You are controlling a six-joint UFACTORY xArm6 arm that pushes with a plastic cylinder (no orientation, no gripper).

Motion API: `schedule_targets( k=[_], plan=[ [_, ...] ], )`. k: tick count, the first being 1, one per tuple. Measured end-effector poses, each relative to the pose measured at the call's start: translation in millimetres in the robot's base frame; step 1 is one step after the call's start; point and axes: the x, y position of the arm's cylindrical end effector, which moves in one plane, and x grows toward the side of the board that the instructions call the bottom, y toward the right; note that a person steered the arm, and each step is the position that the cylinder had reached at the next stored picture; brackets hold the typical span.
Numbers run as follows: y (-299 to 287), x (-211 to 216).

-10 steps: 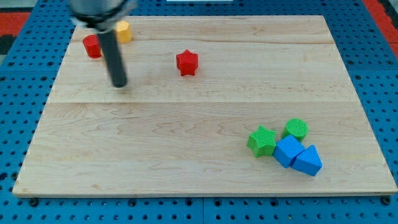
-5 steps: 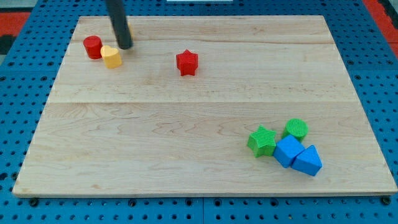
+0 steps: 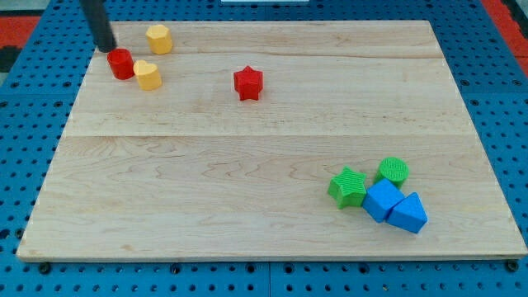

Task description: Place the red circle in between the yellow blocks

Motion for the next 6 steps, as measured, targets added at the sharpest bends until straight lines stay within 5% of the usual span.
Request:
schedule_targets(
  k=[2, 4, 6],
  plan=[
    [145, 84],
    [205, 110],
    [72, 76]
  ],
)
